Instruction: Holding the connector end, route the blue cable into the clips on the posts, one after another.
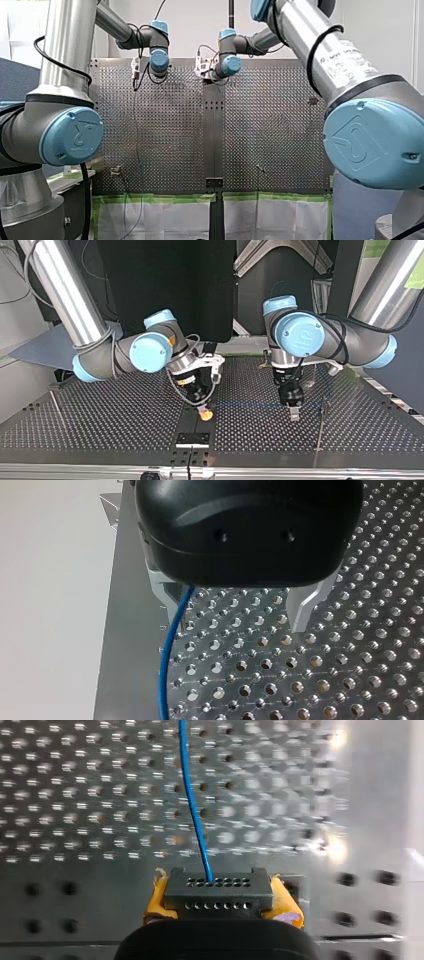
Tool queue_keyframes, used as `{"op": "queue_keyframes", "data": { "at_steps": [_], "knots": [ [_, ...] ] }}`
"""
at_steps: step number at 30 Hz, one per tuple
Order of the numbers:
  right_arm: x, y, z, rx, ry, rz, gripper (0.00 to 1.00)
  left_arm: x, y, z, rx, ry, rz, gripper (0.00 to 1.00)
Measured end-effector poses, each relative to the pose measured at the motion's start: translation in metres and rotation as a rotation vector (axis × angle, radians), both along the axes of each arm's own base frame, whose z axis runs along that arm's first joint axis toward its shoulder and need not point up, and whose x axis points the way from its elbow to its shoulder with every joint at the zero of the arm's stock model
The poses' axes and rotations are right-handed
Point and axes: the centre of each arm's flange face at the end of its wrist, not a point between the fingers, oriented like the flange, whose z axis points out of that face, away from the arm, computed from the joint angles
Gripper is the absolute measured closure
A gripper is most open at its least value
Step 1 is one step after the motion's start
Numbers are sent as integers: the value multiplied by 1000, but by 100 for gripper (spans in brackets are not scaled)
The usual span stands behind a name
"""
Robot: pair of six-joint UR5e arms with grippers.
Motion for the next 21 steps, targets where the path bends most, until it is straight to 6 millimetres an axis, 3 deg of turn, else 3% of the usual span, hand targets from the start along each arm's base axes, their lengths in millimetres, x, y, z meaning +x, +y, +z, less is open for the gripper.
{"op": "queue_keyframes", "data": {
  "at_steps": [4, 9, 21],
  "knots": [
    [-5, 4, 19, -21, -17, -3, 100, 0, -1, 0, 3, -3, 0, 0],
    [-8, 5, 26, -28, -23, -4, 100, -1, -2, 1, 9, -4, -3, 0],
    [-2, 4, -5, -2, 20, -1, 100, -2, -4, 1, 11, -5, -9, 0]
  ]
}}
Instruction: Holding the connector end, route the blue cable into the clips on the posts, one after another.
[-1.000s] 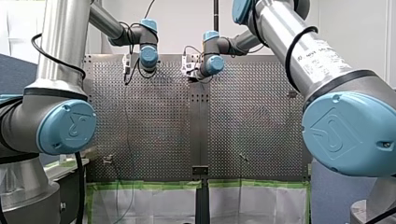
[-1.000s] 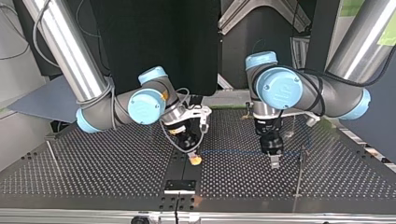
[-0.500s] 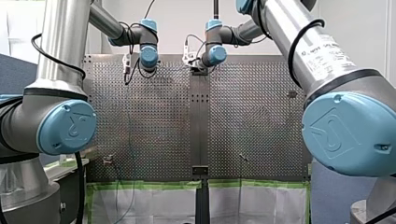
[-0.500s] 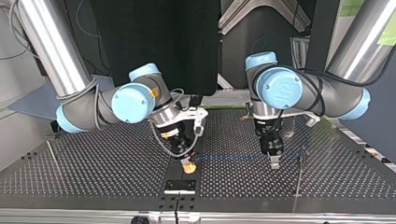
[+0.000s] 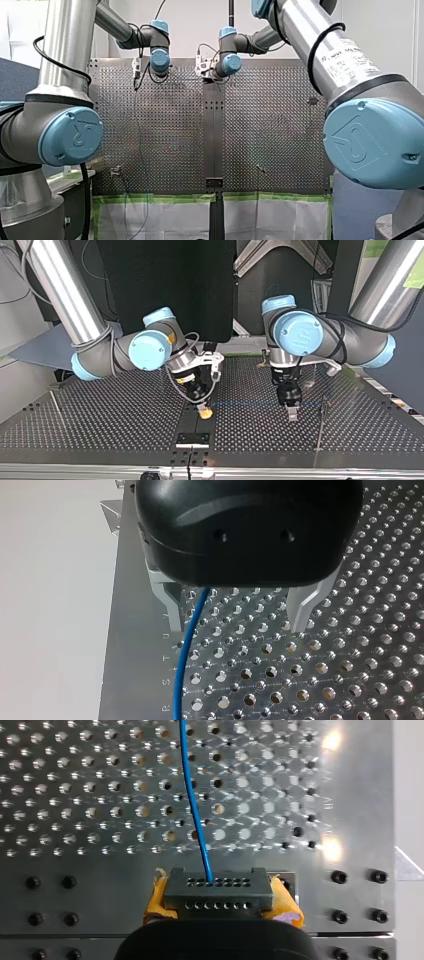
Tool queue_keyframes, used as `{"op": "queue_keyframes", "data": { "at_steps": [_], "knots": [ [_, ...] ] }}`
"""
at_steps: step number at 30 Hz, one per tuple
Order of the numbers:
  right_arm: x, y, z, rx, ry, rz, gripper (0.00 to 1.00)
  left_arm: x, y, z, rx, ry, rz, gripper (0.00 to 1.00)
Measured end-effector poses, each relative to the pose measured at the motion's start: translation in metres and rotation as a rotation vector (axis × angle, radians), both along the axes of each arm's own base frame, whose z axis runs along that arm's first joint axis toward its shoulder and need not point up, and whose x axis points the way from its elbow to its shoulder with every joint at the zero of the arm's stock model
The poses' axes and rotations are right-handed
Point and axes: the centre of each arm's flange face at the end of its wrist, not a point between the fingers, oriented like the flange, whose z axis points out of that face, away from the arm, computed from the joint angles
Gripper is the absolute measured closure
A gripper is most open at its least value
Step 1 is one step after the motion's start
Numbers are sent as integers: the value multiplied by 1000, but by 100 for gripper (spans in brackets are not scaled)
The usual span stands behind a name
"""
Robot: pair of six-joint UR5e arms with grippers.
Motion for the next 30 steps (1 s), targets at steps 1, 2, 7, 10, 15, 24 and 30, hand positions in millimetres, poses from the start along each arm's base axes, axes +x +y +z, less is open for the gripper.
{"op": "queue_keyframes", "data": {
  "at_steps": [1, 2, 7, 10, 15, 24, 30],
  "knots": [
    [0, 0, -1, 1, 2, 0, 100, 0, 0, 0, 0, 0, 0, 0],
    [0, 0, -2, 1, 4, 0, 100, 0, 0, 0, 0, 0, -1, 0],
    [0, 0, -4, 2, 7, 0, 100, 0, 0, 0, 1, 0, -2, 0],
    [0, 0, -4, 2, 7, 1, 100, 0, -1, 0, 3, -2, -7, 9],
    [1, 0, -4, 2, 8, 1, 100, 1, -1, 3, 4, -18, -9, 90],
    [1, 0, -5, 2, 8, 2, 100, -1, 0, 24, -26, -107, -6, 100],
    [1, 0, -5, 2, 8, 1, 100, -1, 0, 26, -32, -115, -9, 100]
  ]
}}
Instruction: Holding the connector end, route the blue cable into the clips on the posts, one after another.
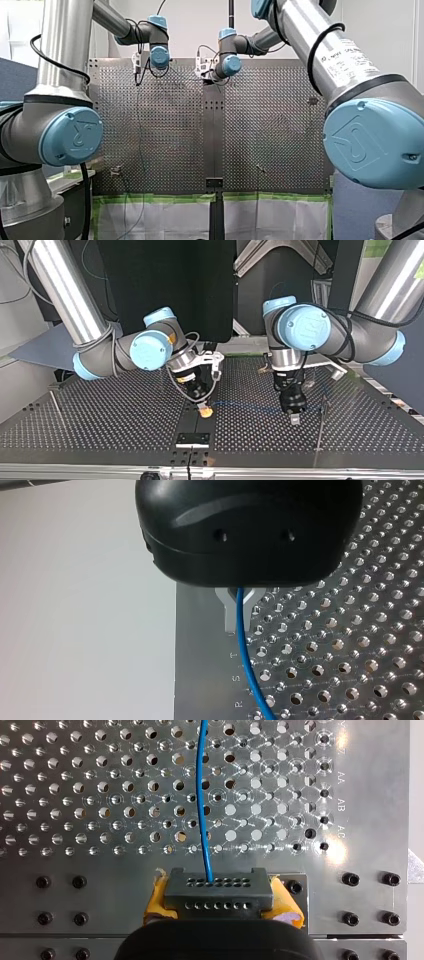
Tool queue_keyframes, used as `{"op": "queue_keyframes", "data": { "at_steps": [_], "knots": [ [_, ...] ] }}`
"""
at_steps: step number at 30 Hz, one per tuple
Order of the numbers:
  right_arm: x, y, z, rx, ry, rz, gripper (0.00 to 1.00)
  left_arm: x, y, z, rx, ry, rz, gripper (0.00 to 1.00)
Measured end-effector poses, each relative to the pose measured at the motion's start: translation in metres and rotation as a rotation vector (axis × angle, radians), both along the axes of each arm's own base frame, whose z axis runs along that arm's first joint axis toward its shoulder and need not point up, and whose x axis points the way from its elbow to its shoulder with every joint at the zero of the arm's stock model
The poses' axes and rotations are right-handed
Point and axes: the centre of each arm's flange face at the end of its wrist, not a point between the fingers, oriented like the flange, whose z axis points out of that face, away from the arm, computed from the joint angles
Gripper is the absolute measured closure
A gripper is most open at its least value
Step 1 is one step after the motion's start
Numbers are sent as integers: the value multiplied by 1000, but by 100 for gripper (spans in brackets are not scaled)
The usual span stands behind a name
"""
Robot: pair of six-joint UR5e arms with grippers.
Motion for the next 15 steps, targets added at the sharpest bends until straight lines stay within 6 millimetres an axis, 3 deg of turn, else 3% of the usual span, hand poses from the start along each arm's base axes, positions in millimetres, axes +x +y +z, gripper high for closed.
{"op": "queue_keyframes", "data": {
  "at_steps": [9, 15],
  "knots": [
    [0, 0, 0, 0, 0, 1, 100, 1, -5, -3, -3, 5, -27, 100],
    [0, 1, -3, 5, 5, -2, 100, 4, -14, -22, -11, 54, -57, 100]
  ]
}}
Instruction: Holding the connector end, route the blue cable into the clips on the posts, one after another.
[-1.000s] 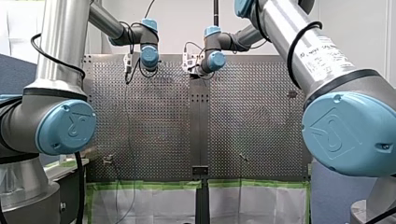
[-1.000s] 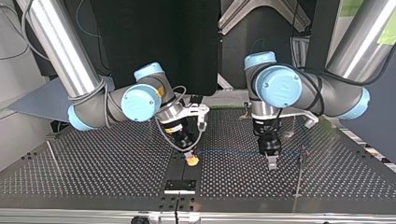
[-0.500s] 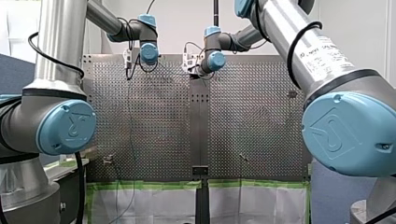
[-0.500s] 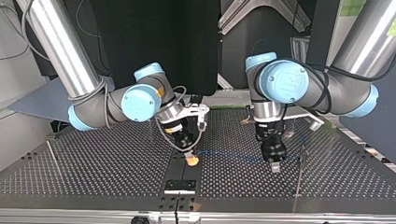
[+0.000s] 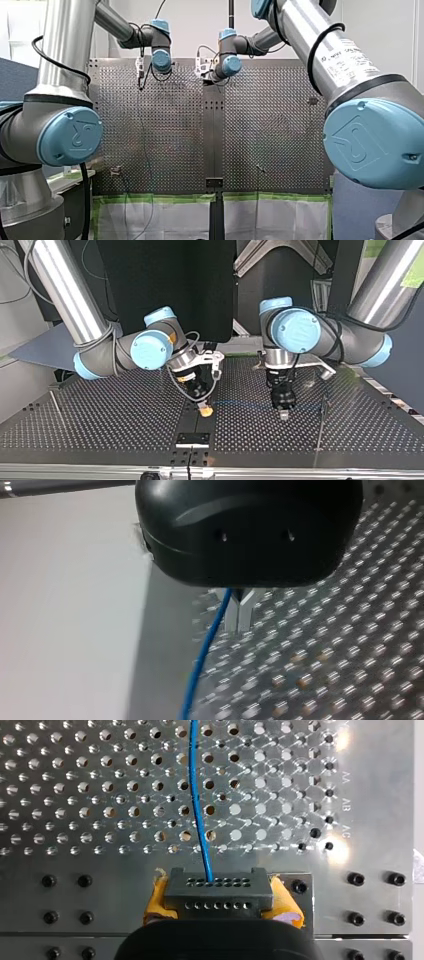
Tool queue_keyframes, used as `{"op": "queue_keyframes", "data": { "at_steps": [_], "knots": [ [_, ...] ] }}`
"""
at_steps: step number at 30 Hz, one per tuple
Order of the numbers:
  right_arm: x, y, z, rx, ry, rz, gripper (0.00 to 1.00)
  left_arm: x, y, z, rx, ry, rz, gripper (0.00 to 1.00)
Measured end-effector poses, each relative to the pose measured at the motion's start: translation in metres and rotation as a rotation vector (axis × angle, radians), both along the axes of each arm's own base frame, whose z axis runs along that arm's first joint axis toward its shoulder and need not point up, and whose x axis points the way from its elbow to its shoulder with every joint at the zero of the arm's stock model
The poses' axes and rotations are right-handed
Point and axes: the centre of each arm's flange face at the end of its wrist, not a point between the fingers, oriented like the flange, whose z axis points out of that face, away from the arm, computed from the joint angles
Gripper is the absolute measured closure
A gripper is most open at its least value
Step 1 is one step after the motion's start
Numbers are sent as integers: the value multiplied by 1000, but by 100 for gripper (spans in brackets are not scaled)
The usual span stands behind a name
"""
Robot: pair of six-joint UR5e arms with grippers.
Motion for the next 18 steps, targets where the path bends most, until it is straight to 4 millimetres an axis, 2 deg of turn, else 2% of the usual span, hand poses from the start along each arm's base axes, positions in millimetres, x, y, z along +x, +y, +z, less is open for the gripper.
{"op": "queue_keyframes", "data": {
  "at_steps": [6, 12, 18],
  "knots": [
    [-6, -3, -13, 15, 20, -26, 100, -1, -12, -17, -16, 46, -20, 100],
    [-13, -5, -35, 37, 45, -56, 100, -8, -24, -24, -45, 68, -48, 100],
    [-18, -7, -56, 47, 42, -72, 100, -15, -33, -41, -53, 93, -69, 100]
  ]
}}
